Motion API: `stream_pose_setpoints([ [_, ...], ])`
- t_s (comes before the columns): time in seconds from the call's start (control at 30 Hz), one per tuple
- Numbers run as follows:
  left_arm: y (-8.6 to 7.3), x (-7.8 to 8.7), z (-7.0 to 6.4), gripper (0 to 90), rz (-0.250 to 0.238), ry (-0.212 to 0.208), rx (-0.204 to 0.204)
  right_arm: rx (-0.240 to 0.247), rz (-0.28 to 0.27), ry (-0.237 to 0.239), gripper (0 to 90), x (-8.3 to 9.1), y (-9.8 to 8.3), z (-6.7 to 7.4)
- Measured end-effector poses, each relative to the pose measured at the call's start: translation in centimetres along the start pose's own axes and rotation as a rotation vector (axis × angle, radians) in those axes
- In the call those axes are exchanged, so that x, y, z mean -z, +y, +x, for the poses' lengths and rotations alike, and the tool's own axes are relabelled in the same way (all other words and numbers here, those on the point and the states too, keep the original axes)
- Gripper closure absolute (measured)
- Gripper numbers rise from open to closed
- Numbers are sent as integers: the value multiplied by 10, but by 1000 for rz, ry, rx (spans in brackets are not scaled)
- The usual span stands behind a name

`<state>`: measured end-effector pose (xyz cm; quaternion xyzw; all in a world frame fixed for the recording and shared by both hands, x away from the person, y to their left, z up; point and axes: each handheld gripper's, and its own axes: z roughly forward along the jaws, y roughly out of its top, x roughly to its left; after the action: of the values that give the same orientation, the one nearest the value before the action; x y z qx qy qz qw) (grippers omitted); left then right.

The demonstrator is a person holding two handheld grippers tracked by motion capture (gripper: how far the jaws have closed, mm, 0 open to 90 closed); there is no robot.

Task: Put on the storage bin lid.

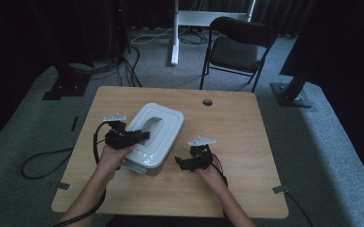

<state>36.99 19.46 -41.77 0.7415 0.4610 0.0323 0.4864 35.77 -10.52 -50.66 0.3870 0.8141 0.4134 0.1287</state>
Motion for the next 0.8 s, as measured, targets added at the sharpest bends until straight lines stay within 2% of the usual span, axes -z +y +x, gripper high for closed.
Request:
stream_pose_setpoints([
  [0.1,0,0,2,670,1,-11,5,1,6,1,115,0,-1,0],
  [0.17,0,1,0,668,2,6,-11,1,5,1,115,0,-1,0],
  [0.4,-1,1,-3,674,7,-6,-8,-1,13,2,115,-1,-2,-1],
  [0.6,0,3,3,675,-5,-37,6,-5,16,2,115,-2,-3,-1],
  [0.7,0,0,4,678,6,-51,0,-4,17,1,115,-1,-3,-2],
  [0.73,0,-1,5,679,2,-64,13,-3,18,-2,115,-1,-3,-2],
  [0.8,1,0,6,678,8,-50,26,-3,20,-1,115,-2,-3,-3],
])
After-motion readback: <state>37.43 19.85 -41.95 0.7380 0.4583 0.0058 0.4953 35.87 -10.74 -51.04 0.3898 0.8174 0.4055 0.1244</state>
